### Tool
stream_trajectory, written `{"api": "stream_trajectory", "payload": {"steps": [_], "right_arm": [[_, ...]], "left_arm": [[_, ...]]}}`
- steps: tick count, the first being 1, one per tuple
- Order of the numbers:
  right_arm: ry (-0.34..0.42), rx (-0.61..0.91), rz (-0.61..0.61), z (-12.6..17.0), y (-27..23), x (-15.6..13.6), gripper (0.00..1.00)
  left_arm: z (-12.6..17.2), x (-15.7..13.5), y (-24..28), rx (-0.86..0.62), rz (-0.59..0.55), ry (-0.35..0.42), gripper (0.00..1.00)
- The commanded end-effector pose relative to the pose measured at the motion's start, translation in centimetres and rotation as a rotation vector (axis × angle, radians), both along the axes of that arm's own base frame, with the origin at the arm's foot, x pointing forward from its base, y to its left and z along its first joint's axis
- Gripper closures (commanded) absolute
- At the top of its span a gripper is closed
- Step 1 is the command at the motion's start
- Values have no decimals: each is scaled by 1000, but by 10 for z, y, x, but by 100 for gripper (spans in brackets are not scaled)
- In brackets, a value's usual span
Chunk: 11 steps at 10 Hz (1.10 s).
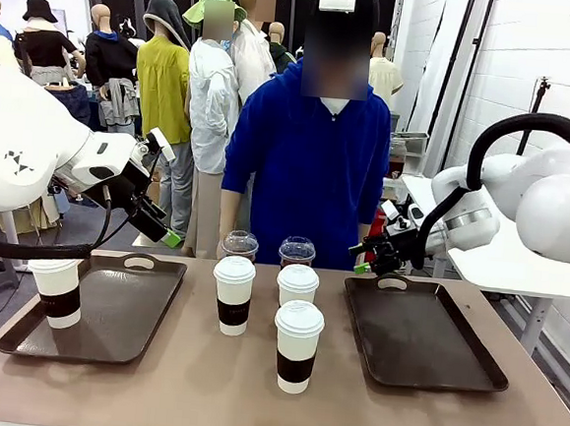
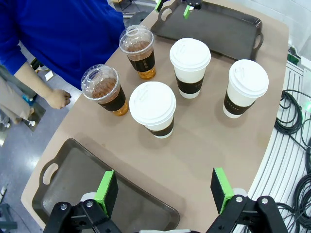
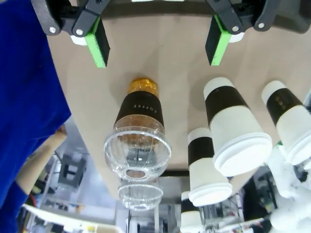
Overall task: Distribute the coffee onto the tray.
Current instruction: Pick up one iced Americano and place it on the right Handle tray.
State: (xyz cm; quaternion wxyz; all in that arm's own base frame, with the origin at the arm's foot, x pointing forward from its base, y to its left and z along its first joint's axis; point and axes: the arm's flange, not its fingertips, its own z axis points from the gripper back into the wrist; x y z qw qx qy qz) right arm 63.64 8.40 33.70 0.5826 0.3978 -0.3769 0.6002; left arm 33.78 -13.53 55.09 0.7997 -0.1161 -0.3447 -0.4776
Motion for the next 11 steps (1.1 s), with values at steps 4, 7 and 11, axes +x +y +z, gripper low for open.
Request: {"api": "stream_trajectory", "payload": {"steps": [4, 7, 11], "right_arm": [[-12, 123, 21, -36, 14, 16, 0], [14, 149, 20, -55, 27, 17, 0], [36, 111, 18, -58, 24, 10, 0]], "left_arm": [[0, -1, 1, -5, -8, 6, 0], [0, -1, 1, -5, -8, 6, 0], [0, -1, 1, -5, -8, 6, 0]]}}
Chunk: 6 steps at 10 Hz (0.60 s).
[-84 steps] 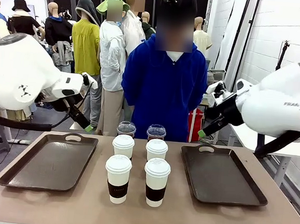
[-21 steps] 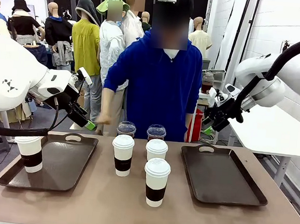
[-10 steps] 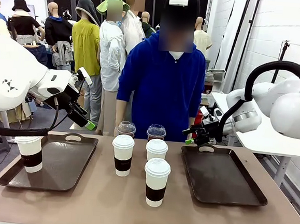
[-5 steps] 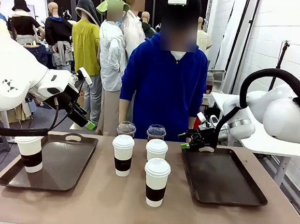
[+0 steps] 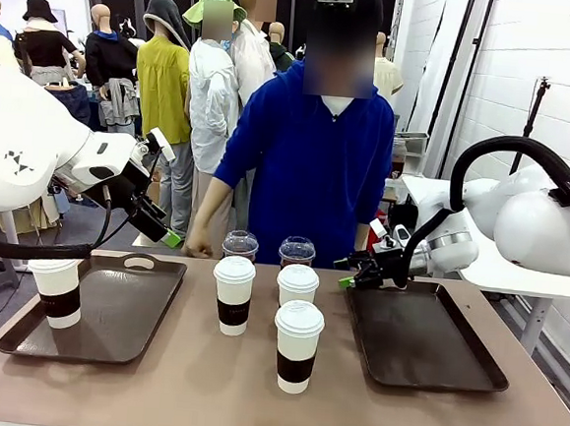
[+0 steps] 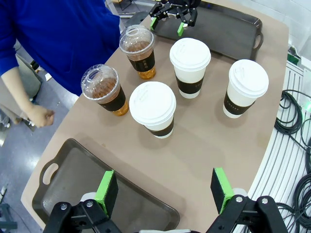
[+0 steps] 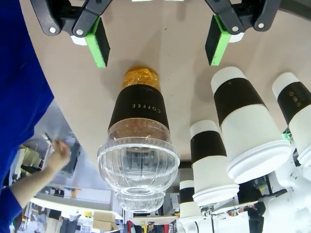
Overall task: Distribute the coffee onto the tray.
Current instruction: Pick up one iced Americano and place it on the right Handle tray.
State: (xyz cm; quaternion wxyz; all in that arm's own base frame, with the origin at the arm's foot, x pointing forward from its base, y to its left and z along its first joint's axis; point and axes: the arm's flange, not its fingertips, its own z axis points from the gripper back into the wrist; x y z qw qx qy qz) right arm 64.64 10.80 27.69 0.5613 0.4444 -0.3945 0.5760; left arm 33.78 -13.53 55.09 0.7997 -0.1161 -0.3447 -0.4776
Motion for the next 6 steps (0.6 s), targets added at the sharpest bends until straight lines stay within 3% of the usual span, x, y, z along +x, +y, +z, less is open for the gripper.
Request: {"api": "stream_trajectory", "payload": {"steps": [1, 6], "right_arm": [[-3, 0, -1, 2, 0, 0, 0], [10, 84, -22, -12, 17, 13, 0]], "left_arm": [[0, -1, 1, -5, -8, 6, 0], [0, -1, 1, -5, -8, 6, 0]]}}
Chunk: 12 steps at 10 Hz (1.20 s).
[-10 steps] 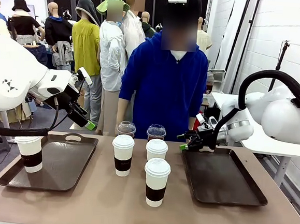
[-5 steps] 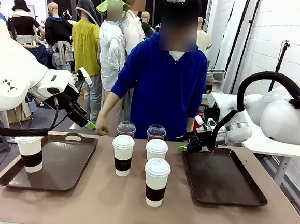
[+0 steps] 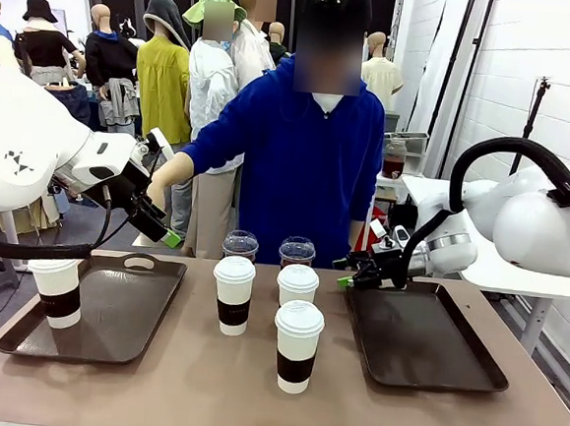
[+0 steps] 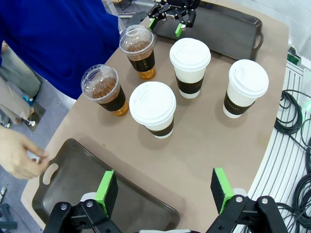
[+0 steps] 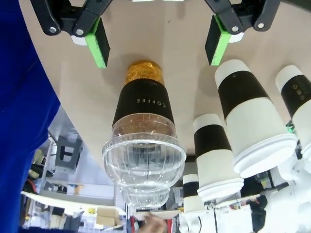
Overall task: Distribute the coffee onto the tray.
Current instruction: Pick up one iced Americano and place it on the right Handle tray.
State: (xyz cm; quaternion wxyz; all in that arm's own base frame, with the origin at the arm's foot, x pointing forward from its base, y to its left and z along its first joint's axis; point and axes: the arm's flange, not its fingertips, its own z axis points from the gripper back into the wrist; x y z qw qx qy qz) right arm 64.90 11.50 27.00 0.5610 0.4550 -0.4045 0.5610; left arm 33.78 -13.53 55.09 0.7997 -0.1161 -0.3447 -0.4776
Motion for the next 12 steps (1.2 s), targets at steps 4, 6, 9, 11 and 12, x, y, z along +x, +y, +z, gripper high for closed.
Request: {"api": "stream_trajectory", "payload": {"steps": [4, 6, 9, 11, 12], "right_arm": [[28, 106, 11, -25, 30, 18, 0], [29, 124, 23, -27, 43, 22, 0], [31, 138, 34, -29, 53, 25, 0], [32, 139, 37, -31, 58, 27, 0], [35, 139, 42, -32, 61, 28, 0]], "left_arm": [[0, -1, 1, -5, -8, 6, 0], [0, -1, 1, -5, -8, 6, 0], [0, -1, 1, -5, -8, 6, 0], [0, -1, 1, -5, -8, 6, 0], [0, -1, 1, -5, -8, 6, 0]]}}
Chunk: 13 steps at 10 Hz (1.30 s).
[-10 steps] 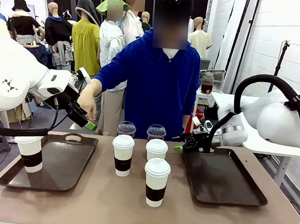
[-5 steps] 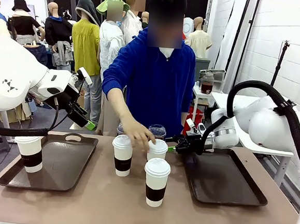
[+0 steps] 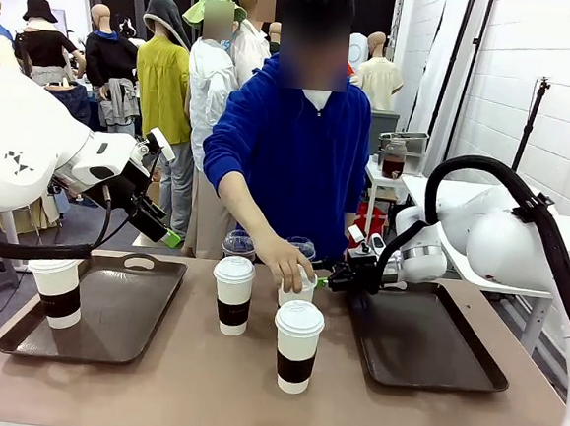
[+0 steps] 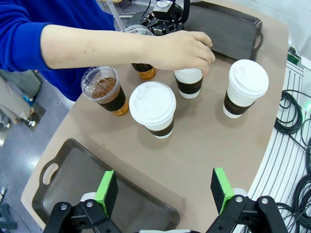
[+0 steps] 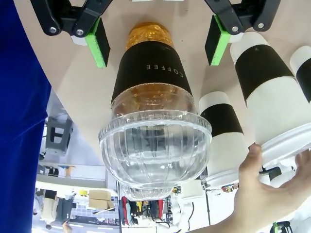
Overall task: Distribute the coffee onto the tray.
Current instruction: Pick up one iced Americano and place it on the right Handle tray.
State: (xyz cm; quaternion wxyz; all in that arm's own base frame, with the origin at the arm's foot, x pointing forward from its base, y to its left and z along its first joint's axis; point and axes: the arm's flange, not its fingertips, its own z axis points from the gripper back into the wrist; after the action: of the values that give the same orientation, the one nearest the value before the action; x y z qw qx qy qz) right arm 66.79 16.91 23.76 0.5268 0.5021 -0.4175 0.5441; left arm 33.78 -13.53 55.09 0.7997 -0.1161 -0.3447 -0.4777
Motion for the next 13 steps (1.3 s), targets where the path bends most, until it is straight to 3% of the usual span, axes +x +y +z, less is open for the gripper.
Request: {"api": "stream_trajectory", "payload": {"steps": [1, 13], "right_arm": [[12, 28, 1, -1, 8, 9, 0], [49, 39, 83, -10, 47, 21, 0]], "left_arm": [[0, -1, 1, -5, -8, 6, 0], [0, -1, 1, -5, -8, 6, 0]]}}
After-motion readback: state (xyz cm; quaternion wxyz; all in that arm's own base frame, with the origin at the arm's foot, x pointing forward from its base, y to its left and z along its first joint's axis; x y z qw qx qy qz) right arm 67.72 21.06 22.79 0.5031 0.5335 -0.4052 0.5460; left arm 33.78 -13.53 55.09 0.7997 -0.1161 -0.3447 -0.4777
